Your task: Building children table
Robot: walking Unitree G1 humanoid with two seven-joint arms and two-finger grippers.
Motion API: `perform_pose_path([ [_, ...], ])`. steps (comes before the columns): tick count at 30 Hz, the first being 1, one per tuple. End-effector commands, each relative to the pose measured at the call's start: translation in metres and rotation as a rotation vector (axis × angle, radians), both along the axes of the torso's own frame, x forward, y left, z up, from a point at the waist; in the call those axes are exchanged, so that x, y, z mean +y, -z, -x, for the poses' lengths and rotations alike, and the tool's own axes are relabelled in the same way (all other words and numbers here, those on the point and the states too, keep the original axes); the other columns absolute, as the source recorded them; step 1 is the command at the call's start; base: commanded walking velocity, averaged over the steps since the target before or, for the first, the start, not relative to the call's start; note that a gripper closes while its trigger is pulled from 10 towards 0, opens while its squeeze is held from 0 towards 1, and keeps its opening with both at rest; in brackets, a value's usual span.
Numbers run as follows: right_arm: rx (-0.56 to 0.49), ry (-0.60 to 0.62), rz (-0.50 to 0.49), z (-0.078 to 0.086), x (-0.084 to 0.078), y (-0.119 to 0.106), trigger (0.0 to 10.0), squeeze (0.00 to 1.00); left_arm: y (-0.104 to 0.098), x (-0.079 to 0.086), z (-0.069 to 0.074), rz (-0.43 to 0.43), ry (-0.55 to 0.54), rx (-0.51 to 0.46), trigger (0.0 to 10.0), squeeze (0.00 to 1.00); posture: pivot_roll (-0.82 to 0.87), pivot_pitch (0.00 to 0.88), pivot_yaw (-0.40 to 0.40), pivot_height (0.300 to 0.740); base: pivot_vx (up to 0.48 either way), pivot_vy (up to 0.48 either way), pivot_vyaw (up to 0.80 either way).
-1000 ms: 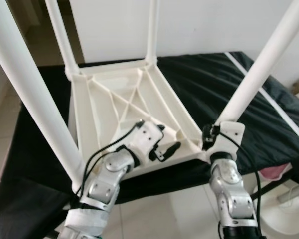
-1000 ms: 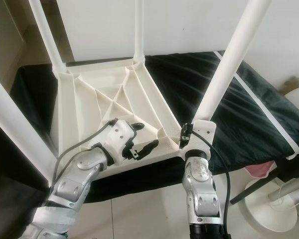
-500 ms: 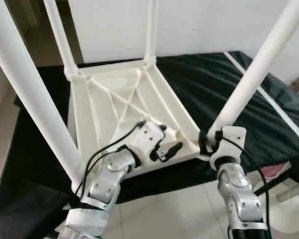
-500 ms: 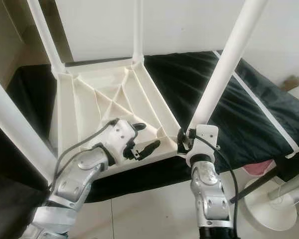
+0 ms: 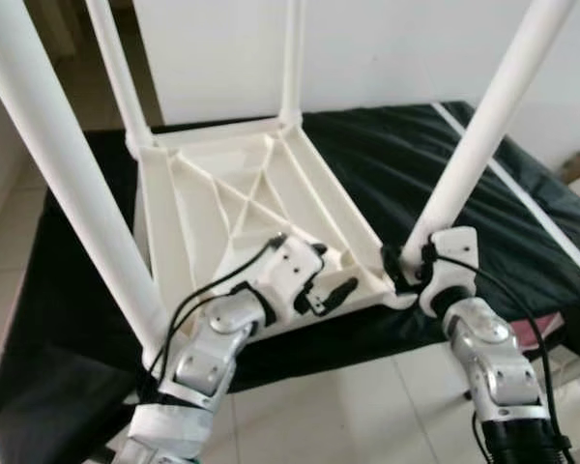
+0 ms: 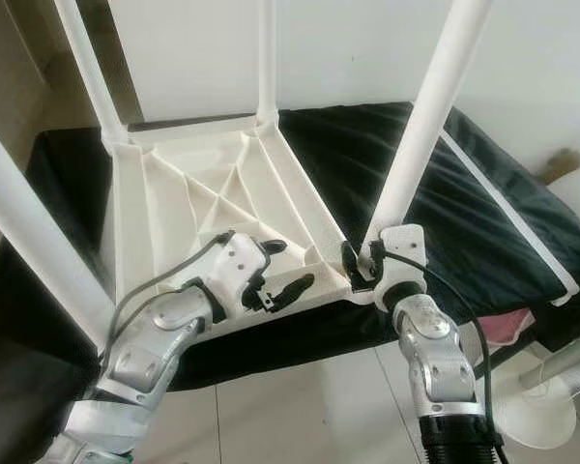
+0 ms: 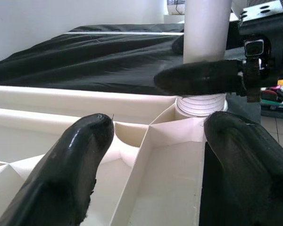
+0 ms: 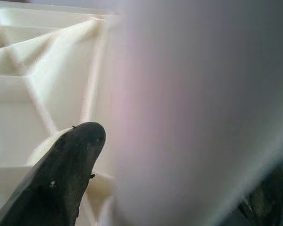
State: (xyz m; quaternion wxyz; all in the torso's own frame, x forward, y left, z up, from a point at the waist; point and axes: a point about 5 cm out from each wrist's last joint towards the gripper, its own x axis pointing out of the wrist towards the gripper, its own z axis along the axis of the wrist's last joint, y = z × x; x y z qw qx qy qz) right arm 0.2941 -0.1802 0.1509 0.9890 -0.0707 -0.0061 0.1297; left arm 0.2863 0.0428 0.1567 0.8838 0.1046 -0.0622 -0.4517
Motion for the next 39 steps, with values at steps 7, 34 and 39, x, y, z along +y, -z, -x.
perform_pose_path([
  [7, 0.024, -0.178, 0.036, 0.0, 0.003, 0.005, 10.0, 0.0, -0.005, -0.005, 0.001, 0.003, 0.03, -0.015, 10.0, 0.0, -0.04, 0.0, -0.048, 0.74, 0.0, 0.0, 0.0],
  [34, -0.001, -0.02, -0.129, 0.003, -0.01, 0.014, 10.0, 0.0, -0.009, -0.005, 0.003, 0.023, 0.038, -0.016, 10.0, 0.0, -0.04, 0.009, -0.043, 0.74, 0.0, 0.0, 0.0],
  [39, -0.015, 0.071, -0.196, 0.007, -0.01, 0.014, 10.0, 0.0, -0.01, -0.005, 0.003, 0.027, 0.041, -0.013, 10.0, 0.0, -0.04, 0.013, -0.044, 0.74, 0.0, 0.0, 0.0],
])
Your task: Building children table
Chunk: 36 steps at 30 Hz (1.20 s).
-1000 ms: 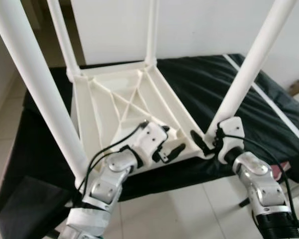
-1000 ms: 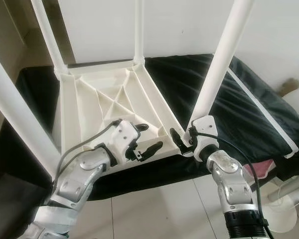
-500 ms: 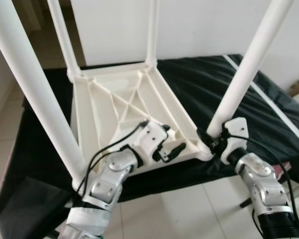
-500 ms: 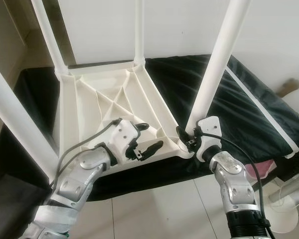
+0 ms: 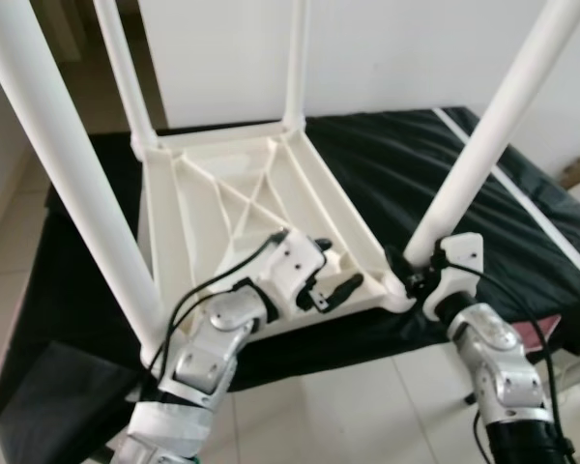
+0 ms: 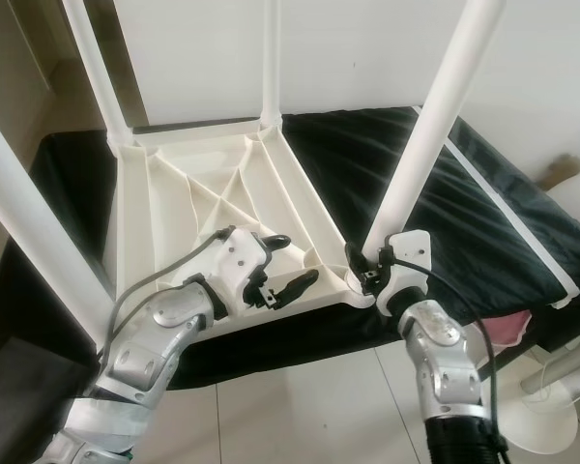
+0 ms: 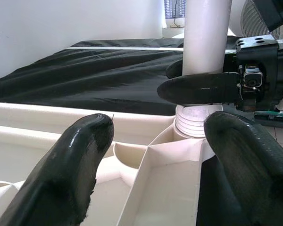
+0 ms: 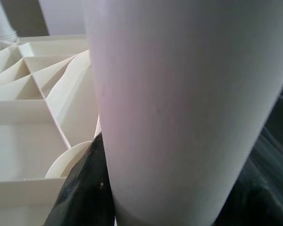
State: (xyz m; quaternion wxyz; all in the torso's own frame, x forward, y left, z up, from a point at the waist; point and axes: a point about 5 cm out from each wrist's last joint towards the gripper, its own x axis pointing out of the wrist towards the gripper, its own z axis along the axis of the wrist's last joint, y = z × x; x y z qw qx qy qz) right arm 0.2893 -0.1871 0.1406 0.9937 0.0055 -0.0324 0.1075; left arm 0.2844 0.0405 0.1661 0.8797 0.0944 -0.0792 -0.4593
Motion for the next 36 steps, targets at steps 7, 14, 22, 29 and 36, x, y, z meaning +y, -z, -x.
perform_pose_path([
  [7, 0.021, 0.185, -0.145, 0.011, 0.005, 0.009, 10.0, 0.0, 0.0, -0.003, 0.002, -0.002, 0.023, 0.012, 10.0, 0.0, -0.05, 0.018, -0.043, 0.74, 0.0, 0.0, 0.0],
  [14, 0.038, 0.251, -0.199, 0.017, 0.024, 0.015, 10.0, 0.0, 0.0, -0.003, 0.002, -0.001, 0.023, 0.012, 10.0, 0.0, -0.05, 0.022, -0.047, 0.74, 0.0, 0.0, 0.0],
  [22, 0.057, 0.313, -0.237, 0.022, 0.036, 0.018, 10.0, 0.0, -0.001, -0.002, 0.002, 0.001, 0.016, 0.012, 10.0, 0.0, -0.04, 0.031, -0.052, 0.74, 0.0, 0.0, 0.0],
  [29, 0.053, 0.345, -0.228, 0.022, 0.032, 0.017, 10.0, 0.0, -0.002, 0.0, 0.0, -0.001, 0.01, 0.011, 10.0, 0.0, -0.04, 0.037, -0.048, 0.74, 0.0, 0.0, 0.0],
  [36, 0.048, 0.354, -0.211, 0.022, 0.031, 0.016, 10.0, 0.0, -0.004, -0.001, -0.001, 0.003, 0.01, 0.009, 10.0, 0.0, -0.04, 0.041, -0.045, 0.74, 0.0, 0.0, 0.0],
])
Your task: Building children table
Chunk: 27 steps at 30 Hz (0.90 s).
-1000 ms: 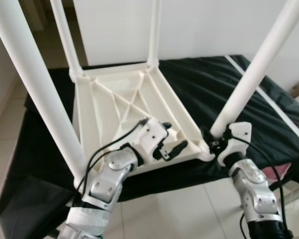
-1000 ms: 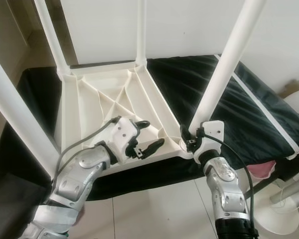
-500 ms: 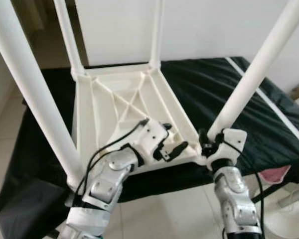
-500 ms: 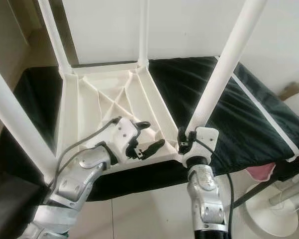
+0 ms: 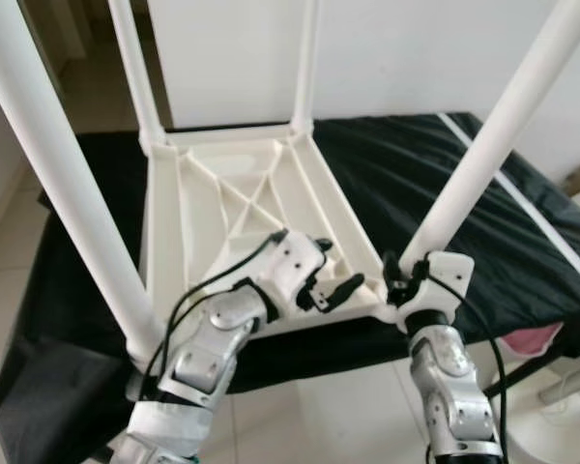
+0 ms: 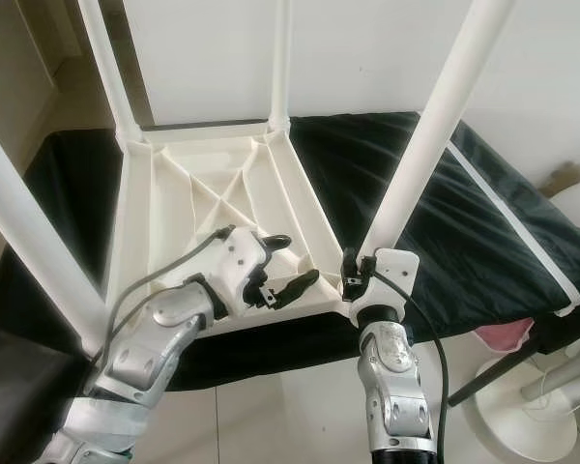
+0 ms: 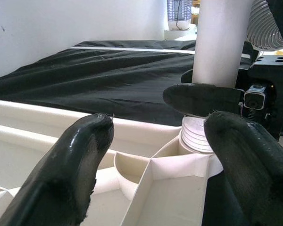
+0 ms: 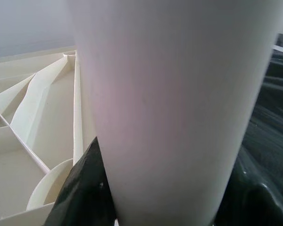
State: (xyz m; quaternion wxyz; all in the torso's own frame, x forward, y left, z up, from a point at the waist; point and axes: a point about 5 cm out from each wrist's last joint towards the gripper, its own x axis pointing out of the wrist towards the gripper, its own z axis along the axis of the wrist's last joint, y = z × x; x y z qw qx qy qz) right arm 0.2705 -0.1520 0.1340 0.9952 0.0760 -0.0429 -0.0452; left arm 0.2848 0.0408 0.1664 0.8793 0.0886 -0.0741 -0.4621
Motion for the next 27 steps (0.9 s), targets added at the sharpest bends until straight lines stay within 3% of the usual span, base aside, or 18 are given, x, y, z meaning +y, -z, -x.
perform_pose_path([
  [1, 0.047, 0.06, -0.077, 0.004, -0.005, 0.009, 10.0, 0.0, -0.003, -0.001, 0.0, -0.004, 0.005, -0.006, 10.0, 0.0, -0.04, 0.042, -0.043, 0.74, 0.0, 0.0, 0.0],
  [2, 0.042, 0.059, -0.087, 0.004, -0.007, 0.009, 10.0, 1.0, -0.003, -0.001, 0.0, -0.004, 0.005, -0.006, 10.0, 0.0, -0.04, 0.043, -0.043, 0.74, 0.0, 0.0, 0.0],
  [9, 0.03, 0.052, -0.107, 0.006, -0.011, 0.007, 10.0, 0.96, -0.004, -0.002, -0.001, -0.004, 0.005, -0.003, 10.0, 0.0, -0.04, 0.047, -0.042, 0.74, 0.0, 0.0, 0.0],
  [10, 0.027, 0.041, -0.102, 0.006, -0.012, 0.006, 10.0, 0.0, -0.004, -0.002, -0.001, -0.003, 0.006, -0.004, 10.0, 0.0, -0.04, 0.047, -0.04, 0.74, 0.0, 0.0, 0.0],
  [17, 0.023, -0.047, -0.073, 0.006, -0.017, 0.005, 10.0, 0.0, -0.005, -0.001, -0.001, -0.005, 0.006, -0.006, 10.0, 0.0, -0.04, 0.046, -0.039, 0.74, 0.0, 0.0, 0.0],
  [20, 0.02, -0.2, 0.016, 0.004, -0.024, 0.003, 10.0, 0.0, -0.005, -0.001, -0.001, -0.009, 0.011, -0.006, 10.0, 0.0, -0.04, 0.046, -0.037, 0.74, 0.0, 0.0, 0.0],
  [27, 0.036, -0.354, 0.111, -0.002, -0.033, -0.001, 10.0, 0.0, -0.003, -0.001, 0.001, -0.02, 0.025, -0.01, 10.0, 0.0, -0.04, 0.045, -0.033, 0.74, 0.0, 0.0, 0.0],
])
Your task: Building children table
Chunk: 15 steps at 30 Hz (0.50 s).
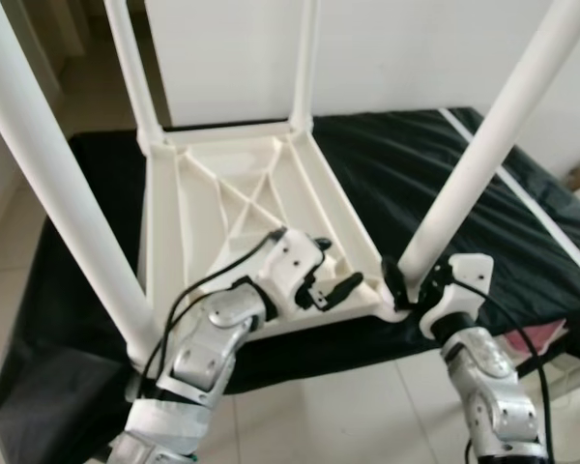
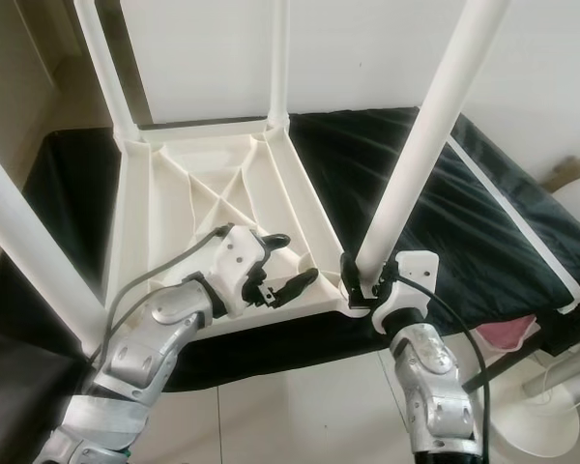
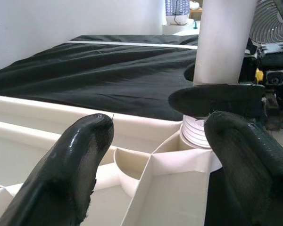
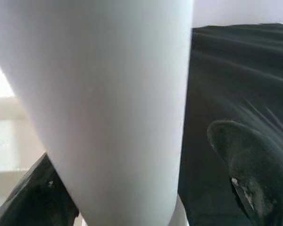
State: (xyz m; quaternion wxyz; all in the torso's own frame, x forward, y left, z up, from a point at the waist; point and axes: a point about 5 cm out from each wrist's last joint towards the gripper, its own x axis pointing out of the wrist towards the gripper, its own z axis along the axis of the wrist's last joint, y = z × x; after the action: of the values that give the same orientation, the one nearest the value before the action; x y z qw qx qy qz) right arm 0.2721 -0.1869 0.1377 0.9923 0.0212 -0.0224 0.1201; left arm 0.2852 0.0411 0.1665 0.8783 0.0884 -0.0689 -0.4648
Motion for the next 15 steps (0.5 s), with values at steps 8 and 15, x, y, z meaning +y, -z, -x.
perform_pose_path([
  [8, 0.002, -0.161, 0.105, -0.009, -0.004, -0.001, 10.0, 0.0, -0.001, -0.006, 0.007, -0.022, 0.056, -0.019, 10.0, 0.0, -0.04, 0.037, -0.028, 0.74, 0.0, 0.0, 0.0],
  [15, 0.048, -0.325, 0.204, -0.015, -0.008, 0.004, 0.0, 0.0, -0.001, -0.007, 0.009, -0.02, 0.066, -0.013, 10.0, 0.0, -0.03, 0.041, -0.025, 0.74, 0.0, 0.0, 0.0],
])
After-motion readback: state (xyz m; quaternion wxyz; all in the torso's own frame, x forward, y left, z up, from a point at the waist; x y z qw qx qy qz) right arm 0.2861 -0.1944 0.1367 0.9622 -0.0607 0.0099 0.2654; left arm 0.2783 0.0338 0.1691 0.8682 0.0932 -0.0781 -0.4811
